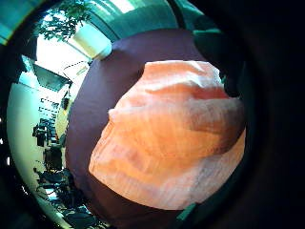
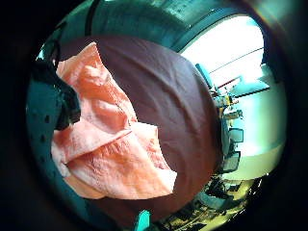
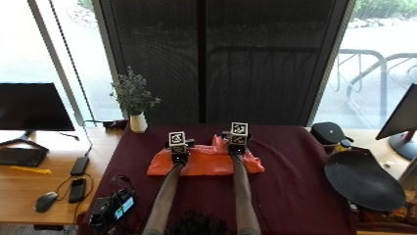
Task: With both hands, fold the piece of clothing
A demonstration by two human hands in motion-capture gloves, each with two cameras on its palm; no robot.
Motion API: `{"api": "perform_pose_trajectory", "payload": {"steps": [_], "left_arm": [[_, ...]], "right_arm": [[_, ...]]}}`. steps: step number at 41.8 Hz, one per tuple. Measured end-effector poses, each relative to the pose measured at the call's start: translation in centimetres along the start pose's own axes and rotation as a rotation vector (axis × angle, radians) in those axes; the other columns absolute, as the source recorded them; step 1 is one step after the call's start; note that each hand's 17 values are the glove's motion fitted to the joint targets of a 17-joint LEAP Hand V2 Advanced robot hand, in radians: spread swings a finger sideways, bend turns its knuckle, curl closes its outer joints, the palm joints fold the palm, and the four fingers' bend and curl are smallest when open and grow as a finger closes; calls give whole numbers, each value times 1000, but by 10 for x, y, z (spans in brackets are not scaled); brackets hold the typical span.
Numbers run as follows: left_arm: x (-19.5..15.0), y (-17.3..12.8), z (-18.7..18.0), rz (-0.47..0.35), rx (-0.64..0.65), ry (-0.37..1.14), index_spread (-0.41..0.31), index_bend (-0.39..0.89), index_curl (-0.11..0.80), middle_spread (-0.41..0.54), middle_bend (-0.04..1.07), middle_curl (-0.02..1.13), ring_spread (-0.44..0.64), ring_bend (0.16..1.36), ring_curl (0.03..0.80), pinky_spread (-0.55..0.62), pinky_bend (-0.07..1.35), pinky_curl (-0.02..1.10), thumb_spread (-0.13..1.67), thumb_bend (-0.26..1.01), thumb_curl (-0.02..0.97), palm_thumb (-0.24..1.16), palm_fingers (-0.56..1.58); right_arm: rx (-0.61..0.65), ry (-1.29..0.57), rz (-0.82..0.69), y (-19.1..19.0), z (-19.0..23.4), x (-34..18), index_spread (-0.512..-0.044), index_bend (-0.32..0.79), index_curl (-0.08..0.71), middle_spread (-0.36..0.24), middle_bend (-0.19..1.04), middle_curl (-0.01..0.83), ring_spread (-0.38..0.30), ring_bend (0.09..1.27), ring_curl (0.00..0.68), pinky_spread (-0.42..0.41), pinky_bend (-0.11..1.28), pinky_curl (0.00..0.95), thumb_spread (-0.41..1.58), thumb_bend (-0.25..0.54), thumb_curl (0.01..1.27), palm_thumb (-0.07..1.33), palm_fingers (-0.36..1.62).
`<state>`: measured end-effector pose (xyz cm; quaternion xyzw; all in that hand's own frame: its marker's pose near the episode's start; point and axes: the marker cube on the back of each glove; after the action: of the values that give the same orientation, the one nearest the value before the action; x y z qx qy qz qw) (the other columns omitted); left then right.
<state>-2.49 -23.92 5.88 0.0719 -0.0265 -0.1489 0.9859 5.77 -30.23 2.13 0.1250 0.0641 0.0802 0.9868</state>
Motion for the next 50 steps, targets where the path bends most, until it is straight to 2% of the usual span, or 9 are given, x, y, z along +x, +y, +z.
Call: {"api": "perform_pose_trajectory", "payload": {"steps": [7, 12, 15, 21, 32, 37, 45, 47, 50], "left_arm": [[-11, 20, -16, -40, -28, 54, -268, 139, 486, -309, 638, 564, -224, 453, 425, 202, 145, 16, 1351, 0, 334, 824, 884], [-10, 16, -38, -72, 303, 181, -221, 99, 433, -290, 634, 568, -184, 460, 426, 216, 179, 51, 1296, -31, 334, 770, 797], [-27, 15, -39, -70, 371, 62, -215, 128, 421, -286, 619, 550, -182, 461, 411, 211, 169, 60, 1260, -28, 340, 757, 841], [-57, 30, -20, -19, 234, -139, -213, 147, 415, -275, 574, 536, -176, 466, 411, 198, 168, 84, 1189, -28, 358, 735, 845], [-48, 34, 33, 58, 35, -57, -189, 175, 431, -203, 316, 476, -72, 390, 398, 224, 233, 152, 1219, -36, 340, 602, 670], [-44, 51, 47, 27, -177, 2, -167, 126, 419, -149, 200, 455, 5, 383, 401, 249, 299, 197, 1253, -68, 302, 447, 530], [-43, 59, 49, 21, -295, 12, -141, 143, 396, -81, 151, 406, 118, 392, 384, 305, 349, 232, 1299, -44, 253, 272, 399], [-42, 59, 49, 24, -295, 12, -138, 145, 393, -74, 164, 402, 129, 401, 383, 312, 354, 238, 1305, -31, 250, 259, 404], [-42, 59, 49, 21, -300, 14, -138, 159, 394, -62, 163, 395, 158, 398, 375, 332, 355, 243, 1319, -31, 238, 215, 376]], "right_arm": [[65, -78, 52, 6, -23, 27, -263, 115, 303, -143, 194, 460, -176, 601, 478, -186, 578, 449, 935, 14, 487, 1212, 870], [-85, -312, 186, 55, -23, 50, -260, 147, 319, -113, 150, 439, -128, 491, 455, -98, 567, 451, 997, 13, 504, 1213, 670], [-196, -326, 313, 82, -2, 81, -253, 153, 320, -87, 141, 422, -95, 450, 434, -49, 569, 443, 1043, 3, 508, 1192, 627], [-33, -422, 471, 115, -6, 122, -211, 48, 284, 9, 95, 372, -21, 495, 428, 17, 692, 451, 1162, -42, 483, 1041, 572], [-325, -600, 607, 141, 28, 141, -174, -95, 100, 77, 256, 404, -59, 815, 483, -101, 896, 468, 1306, -58, 408, 727, 835], [-254, -637, 724, 130, 36, 150, -162, -113, 29, 86, 324, 433, -83, 881, 496, -170, 950, 469, 1332, -55, 367, 594, 906], [-3, -750, 566, 107, 38, 144, -144, -26, -5, 76, 363, 462, -102, 894, 499, -223, 975, 468, 1316, 35, 375, 695, 930], [-24, -782, 566, 108, 38, 141, -142, -59, -18, 80, 357, 462, -105, 903, 499, -227, 989, 469, 1307, 7, 364, 660, 914], [-132, -828, 636, 118, 35, 133, -133, 66, 21, 48, 363, 471, -125, 870, 485, -246, 920, 442, 1302, 85, 401, 826, 1011]]}}
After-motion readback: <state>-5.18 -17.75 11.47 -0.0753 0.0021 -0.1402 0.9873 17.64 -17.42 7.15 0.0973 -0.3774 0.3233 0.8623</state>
